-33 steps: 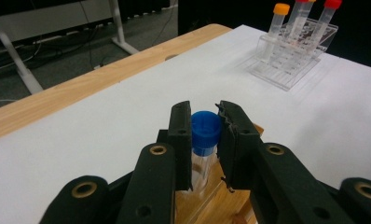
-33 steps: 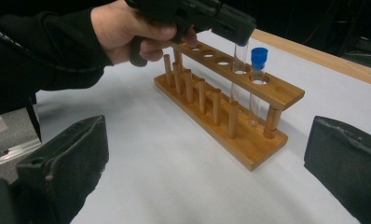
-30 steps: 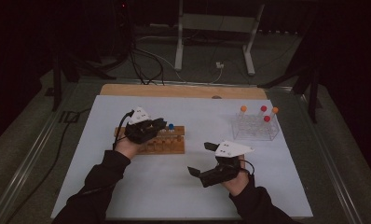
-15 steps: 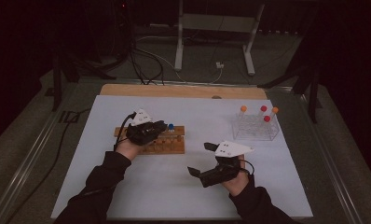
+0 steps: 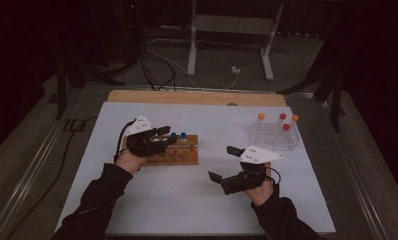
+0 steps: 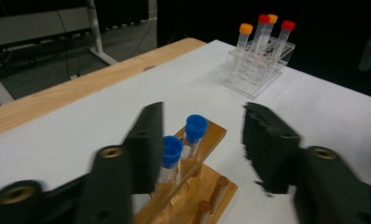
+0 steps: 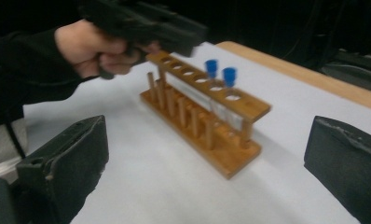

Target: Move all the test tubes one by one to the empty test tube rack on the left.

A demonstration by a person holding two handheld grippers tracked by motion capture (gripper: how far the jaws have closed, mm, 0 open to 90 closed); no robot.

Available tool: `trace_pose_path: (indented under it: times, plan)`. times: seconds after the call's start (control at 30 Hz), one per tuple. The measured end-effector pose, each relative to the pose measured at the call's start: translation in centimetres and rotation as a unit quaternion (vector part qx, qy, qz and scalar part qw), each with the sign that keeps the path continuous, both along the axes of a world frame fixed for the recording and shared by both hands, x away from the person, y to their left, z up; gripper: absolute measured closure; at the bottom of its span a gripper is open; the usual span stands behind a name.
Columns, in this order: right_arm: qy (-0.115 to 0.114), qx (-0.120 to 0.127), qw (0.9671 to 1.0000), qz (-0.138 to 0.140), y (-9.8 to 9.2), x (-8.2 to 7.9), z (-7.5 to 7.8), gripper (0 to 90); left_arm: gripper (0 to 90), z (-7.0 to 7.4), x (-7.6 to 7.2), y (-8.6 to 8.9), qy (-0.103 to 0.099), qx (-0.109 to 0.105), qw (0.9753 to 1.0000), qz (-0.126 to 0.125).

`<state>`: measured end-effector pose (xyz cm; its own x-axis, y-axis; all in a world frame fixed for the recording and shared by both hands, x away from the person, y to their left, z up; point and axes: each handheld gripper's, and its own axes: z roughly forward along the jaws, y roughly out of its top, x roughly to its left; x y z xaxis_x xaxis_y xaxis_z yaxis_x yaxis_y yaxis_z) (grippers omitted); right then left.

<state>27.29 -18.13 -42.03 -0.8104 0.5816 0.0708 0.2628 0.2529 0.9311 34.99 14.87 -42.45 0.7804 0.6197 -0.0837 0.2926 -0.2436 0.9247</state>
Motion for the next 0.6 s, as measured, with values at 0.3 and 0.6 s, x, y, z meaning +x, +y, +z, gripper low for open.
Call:
trace_pose_path:
  times: [0.3,0.6]
  plan:
    - [-0.025,0.011,0.9986,-0.045,-2.9,0.8,1.7,0.0,16.4,0.9,-2.5,0.9,-0.002,-0.013,0.9998,-0.017]
    - [-0.047,-0.006,0.9929,-0.109,-6.0,2.0,2.2,0.0,2.6,0.5,-4.7,1.3,0.013,-0.021,0.9982,-0.056]
